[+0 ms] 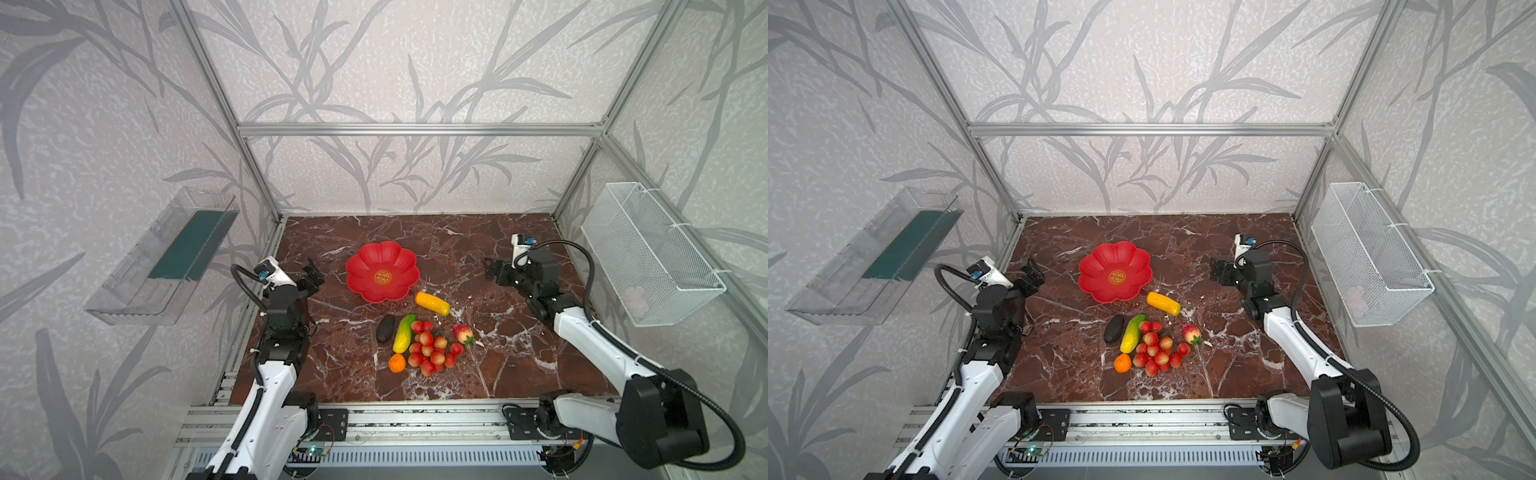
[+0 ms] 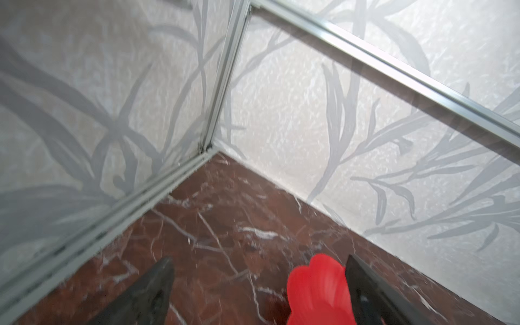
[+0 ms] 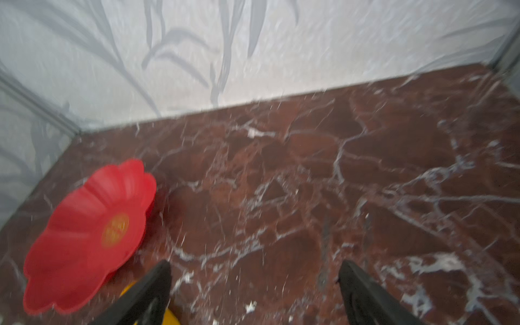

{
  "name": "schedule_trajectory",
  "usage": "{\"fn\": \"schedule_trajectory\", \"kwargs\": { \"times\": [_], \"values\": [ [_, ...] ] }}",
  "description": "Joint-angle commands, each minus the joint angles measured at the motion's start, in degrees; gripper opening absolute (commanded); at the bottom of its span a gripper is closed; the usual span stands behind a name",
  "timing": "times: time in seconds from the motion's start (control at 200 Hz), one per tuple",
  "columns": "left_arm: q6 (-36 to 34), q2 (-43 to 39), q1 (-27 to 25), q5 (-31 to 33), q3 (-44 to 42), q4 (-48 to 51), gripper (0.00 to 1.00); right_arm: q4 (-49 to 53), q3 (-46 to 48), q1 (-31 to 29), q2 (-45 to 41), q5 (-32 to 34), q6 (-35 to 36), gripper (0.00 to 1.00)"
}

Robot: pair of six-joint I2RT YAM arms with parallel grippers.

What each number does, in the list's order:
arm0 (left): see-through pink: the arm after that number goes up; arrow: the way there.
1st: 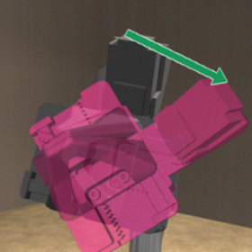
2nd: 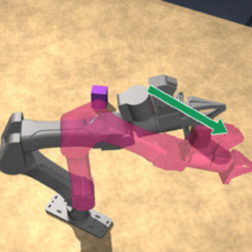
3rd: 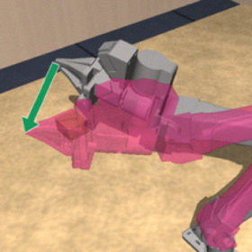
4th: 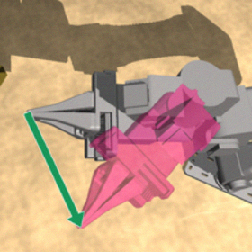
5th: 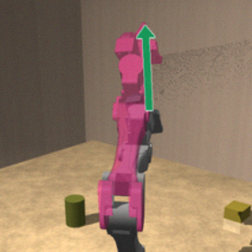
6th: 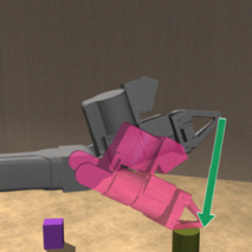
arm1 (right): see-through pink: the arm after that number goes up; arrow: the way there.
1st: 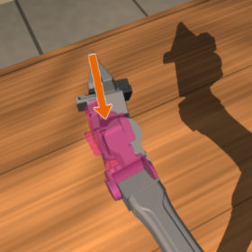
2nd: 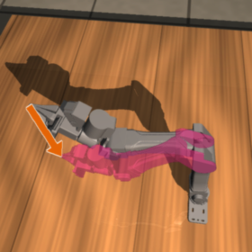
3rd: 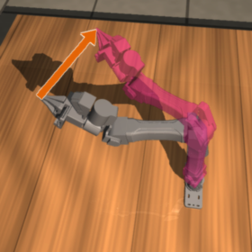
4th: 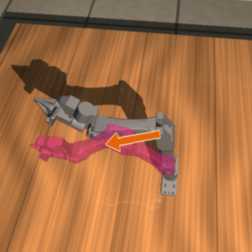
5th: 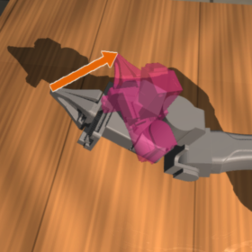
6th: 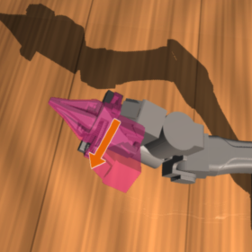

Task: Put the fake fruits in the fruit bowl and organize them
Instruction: 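Move the right gripper toward the yellow squash beside the bowl, then grasp the yellow squash with the right gripper and lift it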

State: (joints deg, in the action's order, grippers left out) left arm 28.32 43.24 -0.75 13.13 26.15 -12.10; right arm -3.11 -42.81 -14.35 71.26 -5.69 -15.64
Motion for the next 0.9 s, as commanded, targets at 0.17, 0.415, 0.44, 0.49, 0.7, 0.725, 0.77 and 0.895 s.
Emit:
{"fn": "schedule_trajectory", "kwargs": {
  "times": [0.17, 0.415, 0.44, 0.49, 0.7, 0.725, 0.77, 0.895],
  "values": [
    [7.01, -7.61, -0.12, -9.18, -0.23, 21.31, 0.93, 13.88, -6.21, -15.62, 8.70, -1.70, 5.82, 0.88],
    [8.20, -14.58, -0.10, -9.46, -1.72, 26.91, 0.93, 14.06, -13.43, -19.28, 21.40, -5.38, 6.28, 0.81],
    [8.23, -15.25, -0.12, -9.35, -1.78, 27.47, 0.93, 14.06, -14.17, -19.52, 22.64, -5.50, 6.20, 0.80],
    [8.33, -16.74, -0.10, -9.11, -1.83, 28.66, 0.93, 13.94, -15.36, -20.02, 24.79, -5.77, 6.23, 0.78],
    [8.78, -21.69, -0.12, -7.86, -2.02, 31.52, 0.94, 16.76, -20.05, -21.42, 33.06, -1.66, 6.34, 0.69],
    [8.84, -22.10, -0.09, -7.77, -2.04, 31.72, 0.94, 16.82, -20.30, -21.66, 33.52, -0.98, 6.35, 0.68],
    [8.99, -22.64, -0.12, -7.44, -2.05, 32.08, 0.94, 16.89, -20.47, -21.94, 34.04, 0.39, 6.27, 0.63],
    [9.30, -23.88, -0.12, -6.55, -2.21, 32.98, 0.94, 17.40, -20.15, -22.07, 33.13, 3.44, 5.48, 0.44]
  ]
}}
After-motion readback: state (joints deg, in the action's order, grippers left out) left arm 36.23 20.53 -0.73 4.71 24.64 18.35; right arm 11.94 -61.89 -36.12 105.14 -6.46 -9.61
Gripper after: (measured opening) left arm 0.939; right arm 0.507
